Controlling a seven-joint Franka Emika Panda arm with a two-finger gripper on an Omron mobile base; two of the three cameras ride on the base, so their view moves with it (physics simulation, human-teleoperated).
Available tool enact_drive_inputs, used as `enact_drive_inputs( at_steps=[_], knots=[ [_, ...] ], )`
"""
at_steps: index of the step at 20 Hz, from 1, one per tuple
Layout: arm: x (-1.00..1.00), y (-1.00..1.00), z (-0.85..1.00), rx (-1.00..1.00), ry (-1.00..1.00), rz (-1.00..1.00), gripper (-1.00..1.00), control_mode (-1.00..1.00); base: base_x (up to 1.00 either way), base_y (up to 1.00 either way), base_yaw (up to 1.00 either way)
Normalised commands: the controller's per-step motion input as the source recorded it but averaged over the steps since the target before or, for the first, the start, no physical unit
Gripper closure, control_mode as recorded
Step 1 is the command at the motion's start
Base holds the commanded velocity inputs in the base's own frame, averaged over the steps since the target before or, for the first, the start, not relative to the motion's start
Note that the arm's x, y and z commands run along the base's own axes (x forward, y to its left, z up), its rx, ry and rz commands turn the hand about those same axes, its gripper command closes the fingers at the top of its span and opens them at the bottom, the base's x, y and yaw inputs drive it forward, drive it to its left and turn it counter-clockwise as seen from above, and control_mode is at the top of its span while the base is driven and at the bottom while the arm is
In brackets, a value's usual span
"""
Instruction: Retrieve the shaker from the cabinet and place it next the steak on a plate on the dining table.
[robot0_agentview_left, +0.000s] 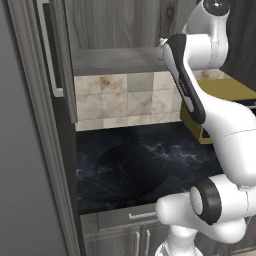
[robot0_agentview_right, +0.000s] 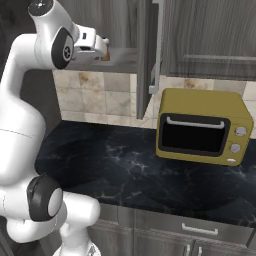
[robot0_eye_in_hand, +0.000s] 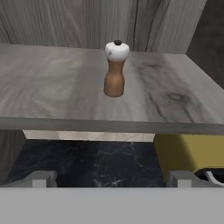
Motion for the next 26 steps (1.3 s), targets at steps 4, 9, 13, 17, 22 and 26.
enact_drive_inputs(
  at_steps=[4,9,13,17,22,26],
  knots=[
    [0.18,-0.01,0.01,0.03,0.00,-0.07,-1.00,-1.00,0.00,0.00,0.00],
    [0.03,-0.02,0.00,0.09,0.00,-0.03,-1.00,-1.00,0.00,0.00,0.00],
    [0.00,0.00,0.00,0.10,0.00,0.00,-1.00,-1.00,0.00,0.00,0.00],
    [0.08,0.00,0.00,0.08,0.00,0.00,-1.00,-1.00,0.00,0.00,0.00],
    [0.27,0.00,0.00,0.02,-0.03,0.00,-1.00,-1.00,0.00,0.00,0.00],
    [0.30,0.00,0.01,0.00,0.00,0.00,-1.00,-1.00,0.00,0.00,0.00]
  ],
)
